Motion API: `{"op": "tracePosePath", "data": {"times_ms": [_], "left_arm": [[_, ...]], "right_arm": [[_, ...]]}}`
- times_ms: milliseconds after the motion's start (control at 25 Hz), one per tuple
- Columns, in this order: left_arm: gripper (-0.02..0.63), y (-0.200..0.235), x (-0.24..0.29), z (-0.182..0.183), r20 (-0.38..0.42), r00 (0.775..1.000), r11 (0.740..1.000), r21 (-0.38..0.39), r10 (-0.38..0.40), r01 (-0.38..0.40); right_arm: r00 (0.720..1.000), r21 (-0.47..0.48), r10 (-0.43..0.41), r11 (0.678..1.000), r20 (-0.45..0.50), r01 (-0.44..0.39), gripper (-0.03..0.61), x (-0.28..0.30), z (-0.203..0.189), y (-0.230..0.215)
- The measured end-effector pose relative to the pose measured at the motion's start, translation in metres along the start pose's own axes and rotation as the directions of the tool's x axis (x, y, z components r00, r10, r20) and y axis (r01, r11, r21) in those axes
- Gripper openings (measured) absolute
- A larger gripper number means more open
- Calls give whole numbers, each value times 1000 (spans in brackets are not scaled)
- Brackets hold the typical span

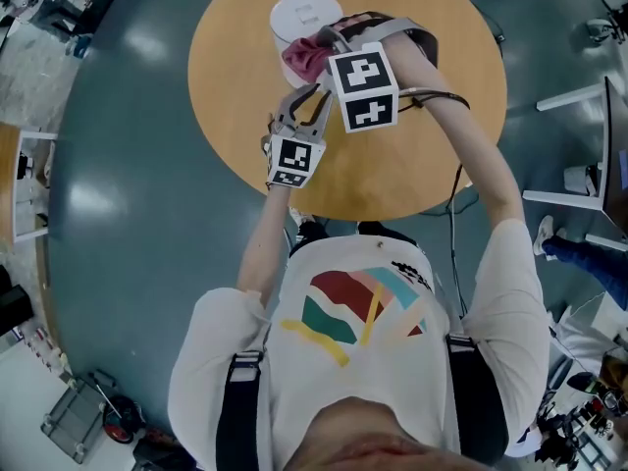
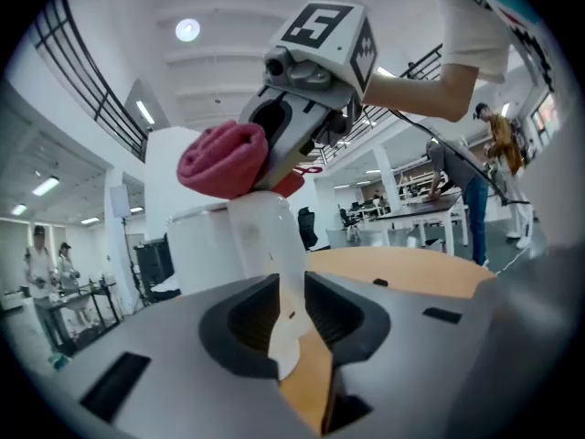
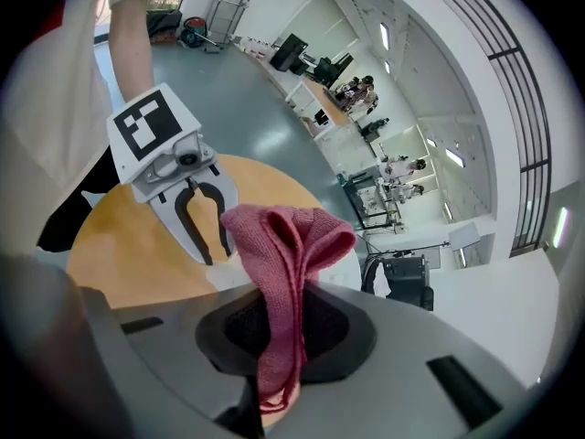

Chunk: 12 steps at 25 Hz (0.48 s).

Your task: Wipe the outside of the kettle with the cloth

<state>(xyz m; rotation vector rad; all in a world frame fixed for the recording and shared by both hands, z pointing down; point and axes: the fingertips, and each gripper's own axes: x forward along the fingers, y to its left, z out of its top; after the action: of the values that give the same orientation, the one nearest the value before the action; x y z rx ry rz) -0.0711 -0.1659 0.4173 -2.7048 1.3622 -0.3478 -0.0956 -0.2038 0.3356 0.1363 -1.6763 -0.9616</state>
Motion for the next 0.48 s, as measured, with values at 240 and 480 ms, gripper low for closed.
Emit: {"op": "tracePosePath", "data": {"times_ms": [240, 480], "left_arm": [[129, 41, -49, -6, 40, 980, 971, -142, 197, -190], [129, 59, -76, -11, 7, 965, 957, -133, 260, -257]], "right_arm": [[998, 18, -62, 998, -14, 62, 46, -11, 1, 8], [996, 76, -88, 993, 0, 88, 46, -20, 6, 23]]}}
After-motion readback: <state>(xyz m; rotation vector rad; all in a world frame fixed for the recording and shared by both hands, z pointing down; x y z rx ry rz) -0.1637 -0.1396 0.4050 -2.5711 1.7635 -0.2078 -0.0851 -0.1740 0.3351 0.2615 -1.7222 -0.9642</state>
